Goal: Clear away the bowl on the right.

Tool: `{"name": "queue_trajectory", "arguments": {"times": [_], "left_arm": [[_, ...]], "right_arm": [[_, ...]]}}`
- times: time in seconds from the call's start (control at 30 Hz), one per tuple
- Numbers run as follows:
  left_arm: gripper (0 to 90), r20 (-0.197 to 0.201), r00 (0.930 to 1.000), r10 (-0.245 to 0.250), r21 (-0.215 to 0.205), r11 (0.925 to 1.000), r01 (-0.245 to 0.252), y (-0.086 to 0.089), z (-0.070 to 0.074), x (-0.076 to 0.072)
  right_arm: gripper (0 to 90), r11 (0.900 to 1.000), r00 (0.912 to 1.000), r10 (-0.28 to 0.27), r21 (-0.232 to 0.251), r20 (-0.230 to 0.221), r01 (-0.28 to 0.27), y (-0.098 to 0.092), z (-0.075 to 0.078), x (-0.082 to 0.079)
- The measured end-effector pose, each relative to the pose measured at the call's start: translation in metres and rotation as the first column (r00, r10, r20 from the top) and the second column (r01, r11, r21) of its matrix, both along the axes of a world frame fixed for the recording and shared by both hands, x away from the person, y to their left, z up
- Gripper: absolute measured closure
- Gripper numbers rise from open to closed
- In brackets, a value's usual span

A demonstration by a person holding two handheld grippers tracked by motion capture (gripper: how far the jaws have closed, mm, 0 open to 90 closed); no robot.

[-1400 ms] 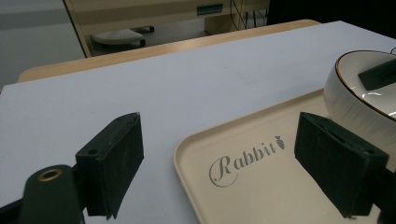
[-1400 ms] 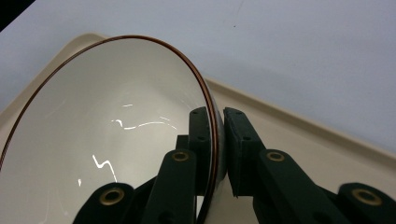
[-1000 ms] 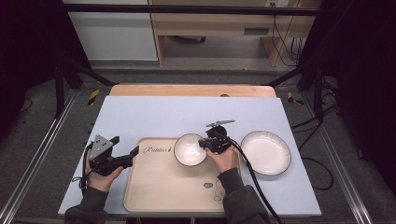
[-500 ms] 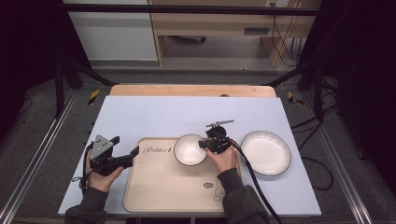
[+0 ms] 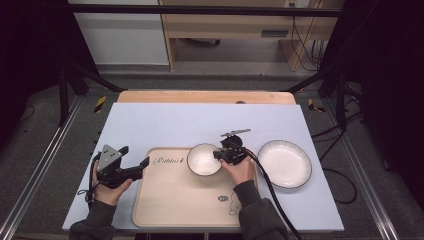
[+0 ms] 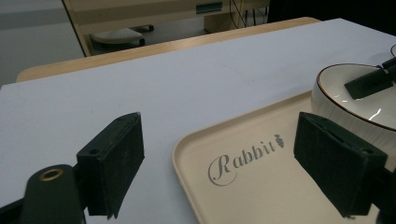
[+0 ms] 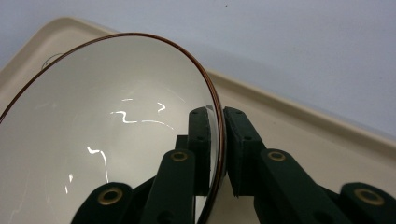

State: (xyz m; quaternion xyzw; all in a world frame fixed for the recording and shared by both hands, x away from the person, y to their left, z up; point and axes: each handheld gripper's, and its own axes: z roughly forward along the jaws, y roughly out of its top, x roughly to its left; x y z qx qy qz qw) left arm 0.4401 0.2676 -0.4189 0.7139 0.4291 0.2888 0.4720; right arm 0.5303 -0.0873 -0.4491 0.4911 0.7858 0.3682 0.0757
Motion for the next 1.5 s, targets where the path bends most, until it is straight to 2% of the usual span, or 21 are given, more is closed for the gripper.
{"name": "queue_trajectory", "arguments": {"times": [0.1,0.17,0.2,0.23,0.27,0.3,0.43,0.57,0.83,0.87,0.9,0.93,1.07,1.13,1.27,1.37,1.5], "left_arm": [[15.9,0.000,1.0000,0.001,-0.002,1.0000,-0.001,0.000,0.000,0.000],[15.9,0.000,1.0000,0.002,-0.003,1.0000,-0.002,0.000,0.000,0.000],[15.9,0.000,1.0000,0.002,-0.004,1.0000,-0.002,0.001,0.000,0.000],[15.9,0.000,1.0000,0.002,-0.004,1.0000,-0.002,0.001,0.000,0.000],[15.9,0.000,1.0000,0.002,-0.003,1.0000,-0.002,0.001,0.000,0.000],[15.9,0.001,1.0000,0.002,-0.003,1.0000,-0.002,0.000,0.000,0.000],[15.9,0.000,1.0000,0.002,-0.003,1.0000,-0.002,0.000,0.000,0.000],[15.9,0.000,1.0000,0.003,-0.003,1.0000,-0.003,0.001,0.000,0.000],[15.8,-0.001,1.0000,0.001,-0.002,1.0000,-0.001,0.000,0.000,0.000],[15.8,0.000,1.0000,0.001,-0.002,1.0000,-0.001,0.000,0.000,0.000],[15.7,0.000,1.0000,0.001,-0.002,1.0000,-0.001,0.000,0.000,0.000],[15.7,0.000,1.0000,0.002,-0.003,1.0000,-0.002,0.001,0.000,0.000],[15.7,0.000,1.0000,0.001,-0.003,1.0000,-0.001,0.001,0.000,0.000],[15.7,-0.001,1.0000,0.000,-0.002,1.0000,0.000,0.000,0.000,0.000],[15.6,-0.002,1.0000,0.000,0.000,1.0000,0.000,0.000,0.000,0.000],[15.5,-0.001,1.0000,0.001,-0.003,1.0000,-0.001,0.000,0.000,0.000],[15.4,-0.005,1.0000,-0.004,0.002,1.0000,0.004,0.000,0.000,0.000]], "right_arm": [[77.3,1.000,0.9999,0.006,-0.001,0.011,-0.006,-0.001,0.001,0.000],[71.0,1.000,0.9995,0.001,-0.005,0.031,-0.001,-0.001,0.003,-0.002],[71.0,1.000,0.9995,0.001,-0.005,0.031,-0.001,-0.001,0.003,-0.002],[68.3,1.000,0.9992,0.000,-0.012,0.041,0.000,-0.002,0.004,-0.002],[61.7,1.000,0.9979,-0.001,-0.016,0.064,0.002,-0.003,0.006,-0.003],[61.7,1.000,0.9979,-0.001,-0.016,0.064,0.002,-0.003,0.006,-0.003],[49.7,1.000,0.9939,-0.004,-0.014,0.110,0.005,-0.006,0.011,-0.005],[37.8,1.000,0.9887,-0.004,0.013,0.150,0.002,-0.008,0.018,-0.009],[26.7,1.000,0.9796,-0.004,0.028,0.201,-0.001,-0.013,0.030,-0.017],[25.3,1.000,0.9778,-0.007,0.030,0.209,0.000,-0.014,0.031,-0.018],[23.5,0.999,0.9717,-0.016,0.041,0.236,0.007,-0.017,0.035,-0.020],[23.5,0.999,0.9717,-0.016,0.041,0.236,0.007,-0.017,0.035,-0.020],[19.9,0.998,0.9602,-0.030,0.053,0.278,0.016,-0.026,0.042,-0.026],[19.0,0.998,0.9489,-0.037,0.058,0.313,0.020,-0.031,0.044,-0.030],[17.2,0.995,0.9448,-0.044,0.095,0.325,0.013,-0.044,0.044,-0.038],[16.0,0.997,0.9322,-0.036,0.078,0.360,0.008,-0.051,0.043,-0.043],[14.9,0.997,0.9243,-0.028,0.077,0.381,-0.002,-0.059,0.042,-0.050]]}}
